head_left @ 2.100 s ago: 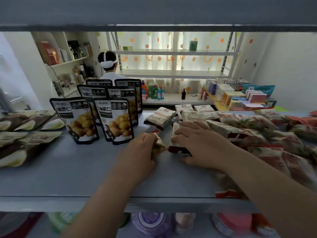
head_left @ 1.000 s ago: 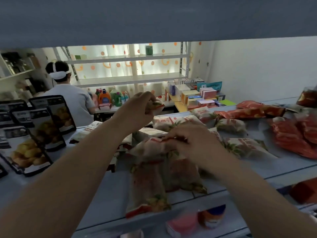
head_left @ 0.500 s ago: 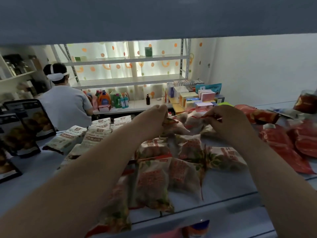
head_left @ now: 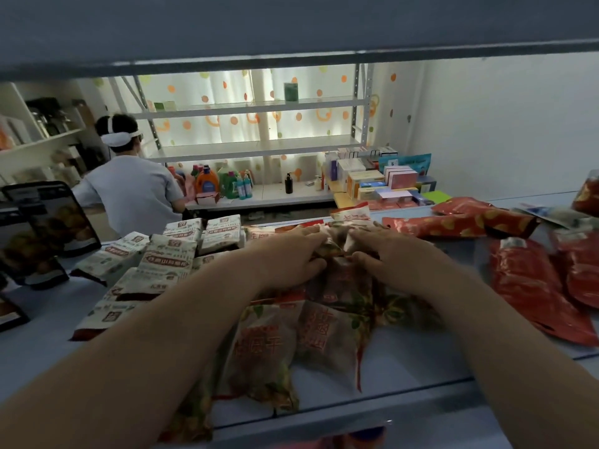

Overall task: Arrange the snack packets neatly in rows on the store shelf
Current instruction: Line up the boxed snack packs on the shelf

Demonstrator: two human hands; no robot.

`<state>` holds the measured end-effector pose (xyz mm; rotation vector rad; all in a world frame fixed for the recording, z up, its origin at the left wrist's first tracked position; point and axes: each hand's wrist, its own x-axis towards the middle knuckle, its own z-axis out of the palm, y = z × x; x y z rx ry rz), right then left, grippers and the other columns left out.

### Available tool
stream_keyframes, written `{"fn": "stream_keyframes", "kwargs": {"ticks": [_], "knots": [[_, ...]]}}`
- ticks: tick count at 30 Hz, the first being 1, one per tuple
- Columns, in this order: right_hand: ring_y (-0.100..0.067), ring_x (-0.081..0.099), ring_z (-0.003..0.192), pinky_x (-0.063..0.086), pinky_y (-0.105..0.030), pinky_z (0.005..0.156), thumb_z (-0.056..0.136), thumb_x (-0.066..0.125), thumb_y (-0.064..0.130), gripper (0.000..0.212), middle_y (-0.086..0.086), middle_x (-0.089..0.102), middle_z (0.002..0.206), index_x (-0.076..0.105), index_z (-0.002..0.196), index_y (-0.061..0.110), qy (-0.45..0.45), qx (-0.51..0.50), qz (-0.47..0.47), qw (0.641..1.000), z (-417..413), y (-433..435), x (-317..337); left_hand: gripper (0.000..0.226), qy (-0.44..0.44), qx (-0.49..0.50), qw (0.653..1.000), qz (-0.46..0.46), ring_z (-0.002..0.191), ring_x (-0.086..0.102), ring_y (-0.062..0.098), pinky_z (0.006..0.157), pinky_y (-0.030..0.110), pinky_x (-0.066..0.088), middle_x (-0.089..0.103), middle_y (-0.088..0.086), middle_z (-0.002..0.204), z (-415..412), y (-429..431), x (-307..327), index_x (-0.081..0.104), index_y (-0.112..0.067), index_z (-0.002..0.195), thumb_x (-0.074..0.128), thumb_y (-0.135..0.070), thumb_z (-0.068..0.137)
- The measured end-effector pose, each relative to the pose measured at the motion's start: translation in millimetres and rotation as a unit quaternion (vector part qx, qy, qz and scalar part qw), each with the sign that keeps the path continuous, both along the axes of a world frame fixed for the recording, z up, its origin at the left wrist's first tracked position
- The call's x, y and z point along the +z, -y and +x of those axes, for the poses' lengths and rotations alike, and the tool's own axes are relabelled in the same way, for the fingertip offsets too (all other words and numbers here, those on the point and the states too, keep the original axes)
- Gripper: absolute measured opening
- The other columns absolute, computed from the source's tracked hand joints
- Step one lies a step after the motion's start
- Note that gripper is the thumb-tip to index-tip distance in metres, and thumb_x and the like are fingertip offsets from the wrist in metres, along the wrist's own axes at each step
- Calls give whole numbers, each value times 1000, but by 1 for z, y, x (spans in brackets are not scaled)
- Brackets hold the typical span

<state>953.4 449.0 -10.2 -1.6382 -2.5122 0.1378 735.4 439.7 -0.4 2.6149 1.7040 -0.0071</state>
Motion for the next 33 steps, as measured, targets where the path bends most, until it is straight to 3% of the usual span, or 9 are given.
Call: {"fn": "stream_keyframes", "kwargs": {"ticks": [3, 6, 10, 14, 16, 19, 24, 28, 33], "knots": [[-19, 31, 144, 32, -40, 112, 101, 32, 55, 53, 7, 25, 161, 27, 151, 41, 27, -15, -3, 1000, 0, -2, 0, 69, -57, 6, 998, -16, 151, 7, 22, 117, 45, 21, 0, -2, 165, 7, 1, -4, 7, -25, 157, 38, -48, 100], [-21, 28, 146, 31, -43, 113, 101, 33, 52, 53, 4, 25, 161, 28, 151, 38, 54, -27, -5, 998, -7, 1, 1, 70, -52, 11, 998, -36, 151, 5, 23, 118, 49, 19, -3, -4, 165, 6, 4, 0, 5, -29, 157, 37, -52, 99], [-18, 53, 121, 48, -38, 94, 95, 48, 48, 43, 2, 56, 137, 49, 134, 32, 18, -39, 66, 997, -29, 18, 9, 64, 34, 15, 999, 27, 145, 28, 21, 113, 45, 35, 9, -6, 164, -23, 30, 17, 20, -32, 155, 44, -50, 98], [-16, 59, 109, 51, -35, 88, 91, 49, 54, 43, 6, 62, 127, 56, 128, 34, 39, 13, 101, 994, -71, 40, 25, 54, 102, 26, 986, 127, 133, 44, 13, 104, 25, 36, 40, -5, 153, -88, 72, 27, 39, -29, 148, 51, -41, 97], [-13, 59, 95, 54, -34, 80, 90, 47, 55, 34, 9, 65, 114, 59, 116, 37, 33, 46, 108, 993, -97, 50, 35, 47, 146, 77, 975, 149, 126, 49, 13, 97, 25, 38, 49, -5, 145, -129, 87, 32, 46, -30, 142, 52, -36, 97], [-14, 59, 96, 55, -38, 77, 90, 49, 54, 38, 6, 63, 116, 58, 121, 34, 18, 103, 100, 990, -141, 61, 45, 41, 180, 194, 948, 176, 121, 53, 17, 96, 30, 41, 54, -1, 138, -191, 93, 32, 53, -26, 136, 53, -27, 95], [-15, 54, 113, 50, -39, 90, 81, 52, 74, 65, 7, 52, 137, 44, 136, 42, 27, 178, 14, 983, -209, 62, 51, 54, 141, 333, 929, 84, 114, 56, 26, 89, 34, 47, 58, 9, 131, -254, 85, -3, 56, -13, 131, 53, -51, 93], [-19, 41, 133, 41, -42, 105, 67, 64, 80, 93, 8, 35, 153, 34, 145, 38, 72, 178, -59, 980, -245, 54, 56, 30, 99, 346, 932, 44, 93, 52, 23, 74, 33, 45, 57, 6, 112, -273, 69, -22, 53, -19, 105, 53, -42, 87], [-13, 49, 102, 40, -31, 74, 64, 80, 66, 84, 10, 48, 122, 40, 130, 33, 63, 173, -136, 973, -269, 41, 54, 34, 84, 369, 925, 25, 107, 50, 31, 88, 43, 50, 53, 11, 116, -286, 53, -25, 49, -24, 110, 56, -45, 85]]}}
